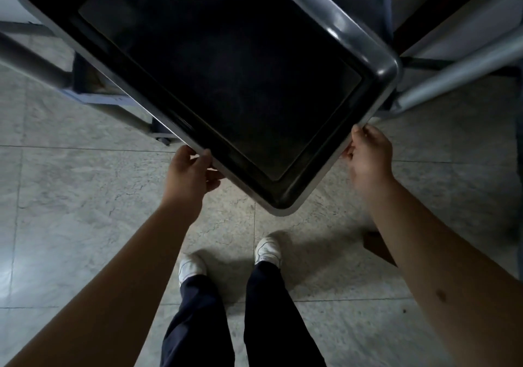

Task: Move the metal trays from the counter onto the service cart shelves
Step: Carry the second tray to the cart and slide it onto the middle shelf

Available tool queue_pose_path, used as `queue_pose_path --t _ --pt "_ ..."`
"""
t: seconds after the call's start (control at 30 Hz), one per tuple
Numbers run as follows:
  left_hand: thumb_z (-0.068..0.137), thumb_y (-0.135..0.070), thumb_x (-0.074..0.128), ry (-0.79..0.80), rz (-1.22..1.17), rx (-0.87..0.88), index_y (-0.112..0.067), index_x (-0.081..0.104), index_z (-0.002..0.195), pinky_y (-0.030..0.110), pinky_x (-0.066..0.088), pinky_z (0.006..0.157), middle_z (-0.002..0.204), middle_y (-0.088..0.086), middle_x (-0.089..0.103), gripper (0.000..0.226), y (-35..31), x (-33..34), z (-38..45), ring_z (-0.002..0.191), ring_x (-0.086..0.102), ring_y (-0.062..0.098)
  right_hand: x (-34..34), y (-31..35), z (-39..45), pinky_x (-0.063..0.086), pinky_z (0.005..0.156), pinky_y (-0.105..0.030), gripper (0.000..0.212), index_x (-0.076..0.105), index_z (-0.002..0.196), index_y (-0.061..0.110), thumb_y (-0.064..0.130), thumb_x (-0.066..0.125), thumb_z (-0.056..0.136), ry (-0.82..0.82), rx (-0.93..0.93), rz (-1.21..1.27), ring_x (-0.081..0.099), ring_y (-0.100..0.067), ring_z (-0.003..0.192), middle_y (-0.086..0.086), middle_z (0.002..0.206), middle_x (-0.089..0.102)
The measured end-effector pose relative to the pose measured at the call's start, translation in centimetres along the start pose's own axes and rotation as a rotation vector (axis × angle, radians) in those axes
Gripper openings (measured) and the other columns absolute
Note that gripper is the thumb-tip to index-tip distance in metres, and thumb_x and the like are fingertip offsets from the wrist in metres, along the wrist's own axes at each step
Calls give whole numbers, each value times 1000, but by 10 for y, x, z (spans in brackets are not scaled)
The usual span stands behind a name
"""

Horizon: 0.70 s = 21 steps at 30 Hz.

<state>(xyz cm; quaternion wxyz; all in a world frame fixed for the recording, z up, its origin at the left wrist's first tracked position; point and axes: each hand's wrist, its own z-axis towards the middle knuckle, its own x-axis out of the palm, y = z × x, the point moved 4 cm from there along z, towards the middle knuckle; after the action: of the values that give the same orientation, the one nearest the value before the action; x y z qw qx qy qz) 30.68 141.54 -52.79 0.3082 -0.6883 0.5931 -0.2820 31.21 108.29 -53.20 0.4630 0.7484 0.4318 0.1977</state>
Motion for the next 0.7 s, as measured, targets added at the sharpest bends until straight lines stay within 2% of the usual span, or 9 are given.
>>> queue_pose_path --t 0.1,0.17,0.23,0.3,0.37,0.47,0.57,0.63,0.7 --pt "101 -19 56 45 -48 13 -15 62 97 28 57 62 86 2 75 9 -6 18 -1 79 74 24 4 17 24 41 53 -30 22 62 76 17 20 56 98 -58 12 -9 56 -14 53 0 61 59" --pt "101 -16 57 -10 -101 9 -13 61 94 28 57 61 85 4 74 9 -7 29 -1 75 75 25 6 22 34 45 55 -30 19 63 82 20 26 55 98 -99 51 0 60 -10 51 5 60 64" --pt "100 -14 58 -70 -144 0 -13 60 91 27 57 60 84 4 73 10 -6 38 -2 71 74 23 7 21 29 48 63 -34 23 63 84 22 37 53 98 -108 80 -71 63 -9 60 6 70 67" --pt "100 -15 58 -84 -185 -9 -12 61 92 27 57 61 82 2 74 9 -4 50 -2 72 75 23 7 14 0 52 70 -40 33 63 88 23 51 47 95 -75 25 -296 67 -17 77 -1 85 68" --pt "100 -15 58 -90 -210 -20 -10 61 95 26 57 62 83 3 74 8 -3 64 -1 73 75 22 2 -3 -42 55 74 -44 42 60 96 21 60 46 89 -60 -29 -383 67 -24 86 -1 90 67" --pt "101 -15 58 -102 -275 -34 -6 58 99 24 57 62 92 10 72 10 -5 86 4 74 76 21 0 -29 -78 55 61 -27 36 57 114 14 44 55 94 -117 38 -86 69 -14 70 6 76 72" --pt "101 -17 58 -44 -355 -58 -7 56 100 25 58 64 100 13 71 11 -6 106 13 83 77 25 14 -30 -59 56 63 -23 17 59 108 7 20 53 100 -250 193 274 73 -14 73 -1 78 74" --pt "101 -19 58 17 -371 -76 -9 55 97 28 58 65 96 10 72 11 -12 119 23 85 76 24 20 -17 -34 56 64 -22 13 61 101 5 15 53 100 -310 194 361 73 -16 73 -9 85 73" --pt "101 -20 58 35 -353 -65 -10 58 95 30 58 64 91 6 73 12 -22 124 35 83 76 20 21 -4 -9 54 59 -20 13 61 96 5 15 53 100 -310 159 324 70 -18 67 -10 81 68"
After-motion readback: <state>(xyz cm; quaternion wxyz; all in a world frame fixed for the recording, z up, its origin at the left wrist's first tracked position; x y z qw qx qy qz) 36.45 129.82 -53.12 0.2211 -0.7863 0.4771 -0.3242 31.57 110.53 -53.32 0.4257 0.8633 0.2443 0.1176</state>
